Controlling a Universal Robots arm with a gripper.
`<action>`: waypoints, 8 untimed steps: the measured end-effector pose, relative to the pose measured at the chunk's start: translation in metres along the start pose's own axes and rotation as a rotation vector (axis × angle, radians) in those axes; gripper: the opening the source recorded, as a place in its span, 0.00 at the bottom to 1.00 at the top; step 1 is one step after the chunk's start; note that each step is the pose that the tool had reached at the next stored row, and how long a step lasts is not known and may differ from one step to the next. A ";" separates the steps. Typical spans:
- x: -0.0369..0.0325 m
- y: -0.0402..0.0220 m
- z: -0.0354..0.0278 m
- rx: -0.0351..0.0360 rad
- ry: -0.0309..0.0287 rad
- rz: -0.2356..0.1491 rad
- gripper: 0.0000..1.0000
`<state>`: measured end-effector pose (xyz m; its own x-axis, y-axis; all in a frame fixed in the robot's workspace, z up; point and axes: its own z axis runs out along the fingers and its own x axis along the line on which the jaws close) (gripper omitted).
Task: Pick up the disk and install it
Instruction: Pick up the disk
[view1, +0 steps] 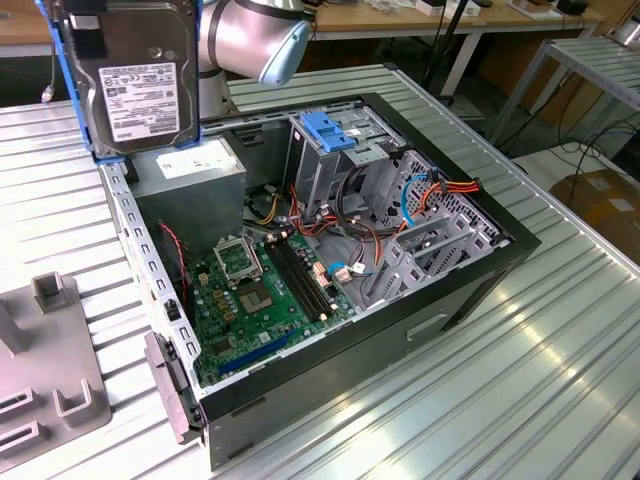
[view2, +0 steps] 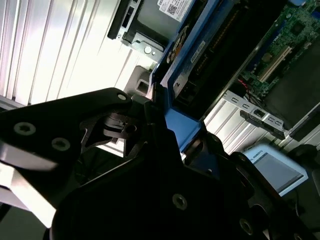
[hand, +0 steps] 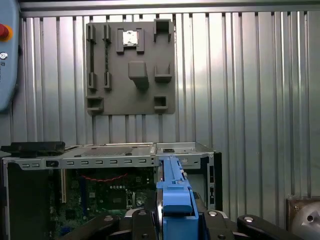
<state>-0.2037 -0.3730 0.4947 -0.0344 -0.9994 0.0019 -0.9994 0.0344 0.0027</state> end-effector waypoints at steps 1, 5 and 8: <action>-0.0002 -0.0044 0.0002 0.0000 0.0000 0.000 0.37; -0.0008 -0.0221 0.0012 0.0000 0.0000 0.000 0.37; -0.0012 -0.0342 0.0022 0.0000 0.0000 0.000 0.37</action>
<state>-0.1695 -0.3730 0.4924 -0.0343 -0.9994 0.0019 -0.9994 0.0343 0.0027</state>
